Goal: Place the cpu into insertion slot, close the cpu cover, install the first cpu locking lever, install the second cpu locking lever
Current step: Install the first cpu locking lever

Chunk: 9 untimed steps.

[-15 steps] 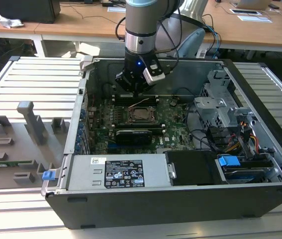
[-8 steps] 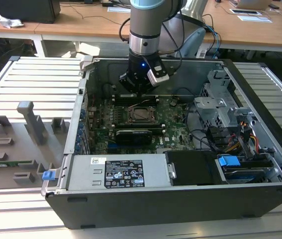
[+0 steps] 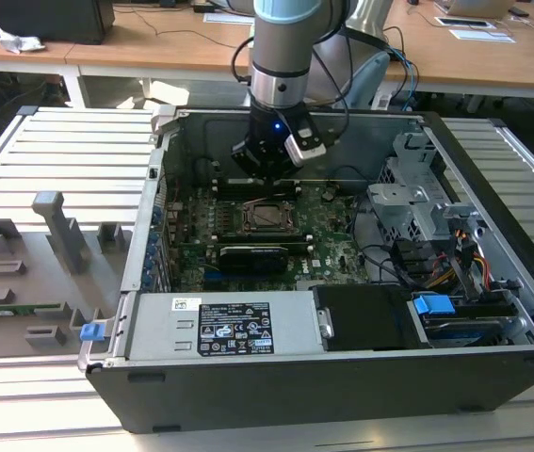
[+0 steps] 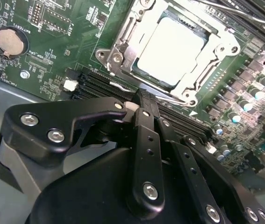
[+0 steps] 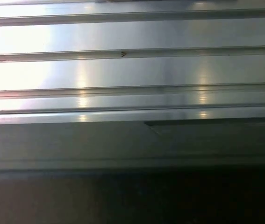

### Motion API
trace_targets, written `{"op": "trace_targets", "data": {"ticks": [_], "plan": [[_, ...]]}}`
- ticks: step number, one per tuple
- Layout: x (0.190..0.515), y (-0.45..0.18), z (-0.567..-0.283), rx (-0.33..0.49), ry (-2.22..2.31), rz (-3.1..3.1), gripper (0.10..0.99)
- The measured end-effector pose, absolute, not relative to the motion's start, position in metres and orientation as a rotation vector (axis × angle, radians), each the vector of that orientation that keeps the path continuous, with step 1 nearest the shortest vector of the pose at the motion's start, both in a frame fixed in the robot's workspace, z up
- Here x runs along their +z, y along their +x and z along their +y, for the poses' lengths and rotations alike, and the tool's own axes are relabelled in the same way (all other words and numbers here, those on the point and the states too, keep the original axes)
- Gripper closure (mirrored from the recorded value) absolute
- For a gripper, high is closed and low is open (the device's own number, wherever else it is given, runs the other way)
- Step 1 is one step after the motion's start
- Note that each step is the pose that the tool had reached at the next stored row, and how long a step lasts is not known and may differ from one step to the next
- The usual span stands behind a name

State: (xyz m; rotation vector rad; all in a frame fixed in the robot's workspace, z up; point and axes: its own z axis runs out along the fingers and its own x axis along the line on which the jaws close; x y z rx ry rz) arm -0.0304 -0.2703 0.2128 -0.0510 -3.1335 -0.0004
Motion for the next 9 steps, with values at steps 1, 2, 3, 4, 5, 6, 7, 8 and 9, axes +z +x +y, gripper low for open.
{"op": "trace_targets", "data": {"ticks": [1, 2, 3, 4, 5, 6, 7, 8, 9], "plan": [[0.2120, -0.0295, -0.2703, -0.001, -0.051, -3.134, 0.980], [0.2110, -0.0280, -0.2703, 0.000, -0.051, -3.133, 0.980], [0.2098, -0.0262, -0.2703, 0.000, -0.051, -3.134, 0.980], [0.2083, -0.0239, -0.2703, 0.000, -0.051, -3.133, 0.980], [0.2078, -0.0232, -0.2703, 0.000, -0.051, -3.133, 0.980], [0.2073, -0.0229, -0.2703, -0.001, -0.051, -3.134, 0.980], [0.2067, -0.0227, -0.2704, 0.000, -0.051, -3.133, 0.980], [0.2061, -0.0225, -0.2704, -0.001, -0.051, -3.133, 0.980], [0.2056, -0.0224, -0.2704, 0.000, -0.051, -3.133, 0.980]]}}
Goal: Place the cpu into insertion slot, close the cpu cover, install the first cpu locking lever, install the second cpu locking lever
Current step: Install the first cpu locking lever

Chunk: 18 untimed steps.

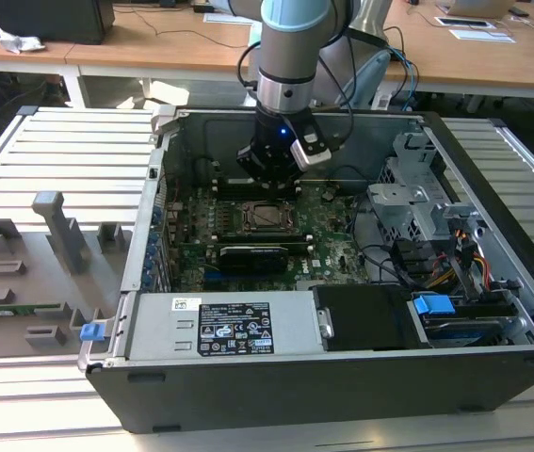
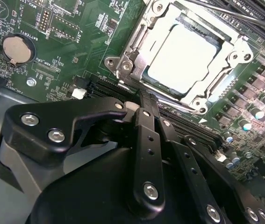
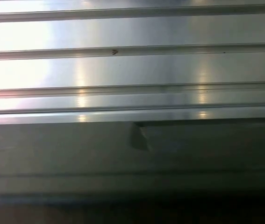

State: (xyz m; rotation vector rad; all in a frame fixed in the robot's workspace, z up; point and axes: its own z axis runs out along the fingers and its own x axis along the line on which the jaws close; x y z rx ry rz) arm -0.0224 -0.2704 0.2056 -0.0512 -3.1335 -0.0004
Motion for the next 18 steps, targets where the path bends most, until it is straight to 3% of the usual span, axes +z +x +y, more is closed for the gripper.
{"op": "trace_targets", "data": {"ticks": [18], "plan": [[0.1994, -0.0186, -0.2733, 0.012, -0.051, -3.133, 0.980]]}}
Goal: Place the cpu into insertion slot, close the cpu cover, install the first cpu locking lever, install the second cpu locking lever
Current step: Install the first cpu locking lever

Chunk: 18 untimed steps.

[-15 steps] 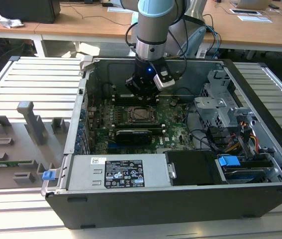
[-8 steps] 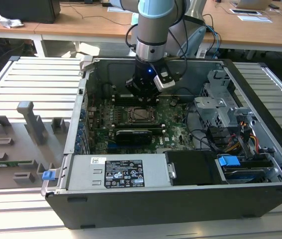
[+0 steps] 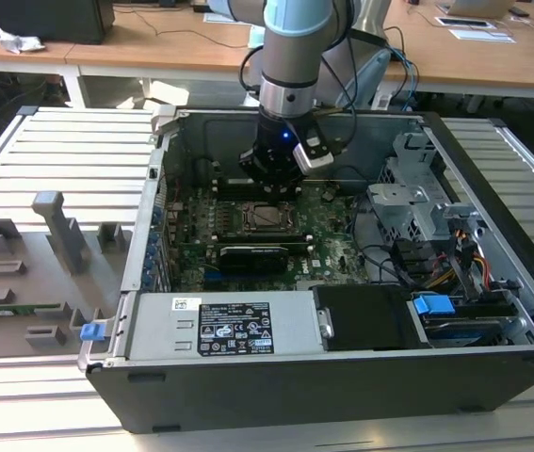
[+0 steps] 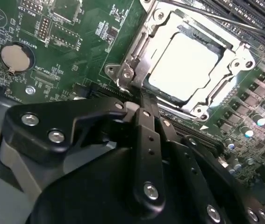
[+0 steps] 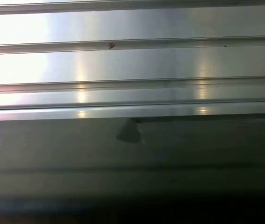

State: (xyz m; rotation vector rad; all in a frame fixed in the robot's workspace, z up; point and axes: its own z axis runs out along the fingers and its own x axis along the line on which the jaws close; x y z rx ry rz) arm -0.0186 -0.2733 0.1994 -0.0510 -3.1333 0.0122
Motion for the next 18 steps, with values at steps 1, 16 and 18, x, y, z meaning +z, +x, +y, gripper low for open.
{"op": "trace_targets", "data": {"ticks": [1, 16, 18], "plan": [[0.202, -0.018, -0.273, 0.012, -0.050, -3.134, 0.980], [0.225, -0.019, -0.318, 0.014, -0.049, -3.134, 0.980], [0.232, -0.019, -0.318, 0.014, -0.049, -3.134, 0.980]]}}
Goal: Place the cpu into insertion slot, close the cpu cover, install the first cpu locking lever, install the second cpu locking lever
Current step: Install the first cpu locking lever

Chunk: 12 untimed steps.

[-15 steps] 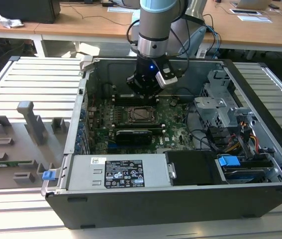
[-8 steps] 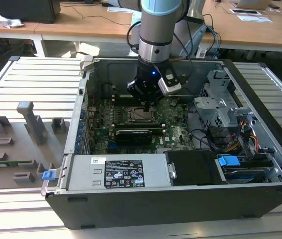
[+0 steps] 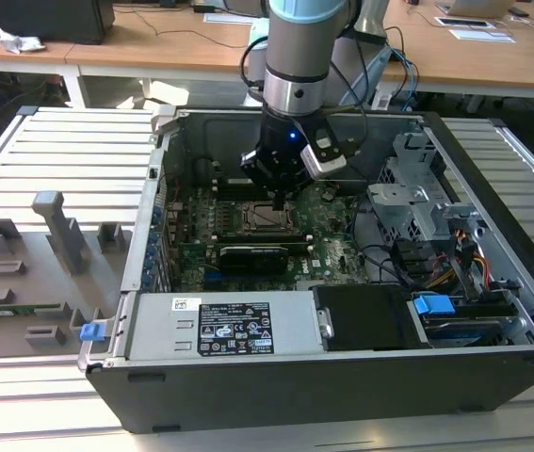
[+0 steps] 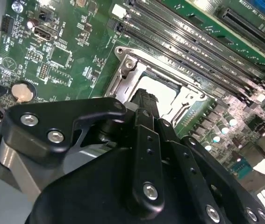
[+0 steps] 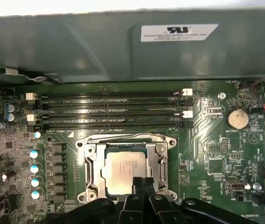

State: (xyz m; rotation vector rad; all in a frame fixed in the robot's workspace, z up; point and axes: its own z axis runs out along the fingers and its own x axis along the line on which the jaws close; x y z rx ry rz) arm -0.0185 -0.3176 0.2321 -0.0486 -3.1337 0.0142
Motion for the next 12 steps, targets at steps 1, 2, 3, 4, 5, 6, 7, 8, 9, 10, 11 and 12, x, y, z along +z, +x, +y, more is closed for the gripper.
{"op": "trace_targets", "data": {"ticks": [1, 2, 3, 4, 5, 6, 7, 8, 9, 10, 11, 12], "plan": [[0.236, -0.019, -0.318, 0.014, -0.049, -3.134, 0.980], [0.240, -0.019, -0.318, 0.014, -0.049, -3.134, 0.980], [0.244, -0.018, -0.318, 0.014, -0.048, -3.134, 0.980], [0.249, -0.018, -0.318, 0.014, -0.048, -3.134, 0.980], [0.251, -0.018, -0.318, 0.014, -0.048, -3.134, 0.980], [0.253, -0.018, -0.318, 0.014, -0.048, -3.134, 0.980], [0.256, -0.018, -0.318, 0.014, -0.048, -3.134, 0.980], [0.259, -0.018, -0.318, 0.014, -0.048, -3.134, 0.980], [0.262, -0.018, -0.318, 0.014, -0.049, -3.134, 0.980], [0.265, -0.018, -0.318, 0.014, -0.049, -3.134, 0.980], [0.268, -0.018, -0.318, 0.014, -0.049, -3.134, 0.980], [0.270, -0.018, -0.318, 0.014, -0.049, -3.134, 0.980]]}}
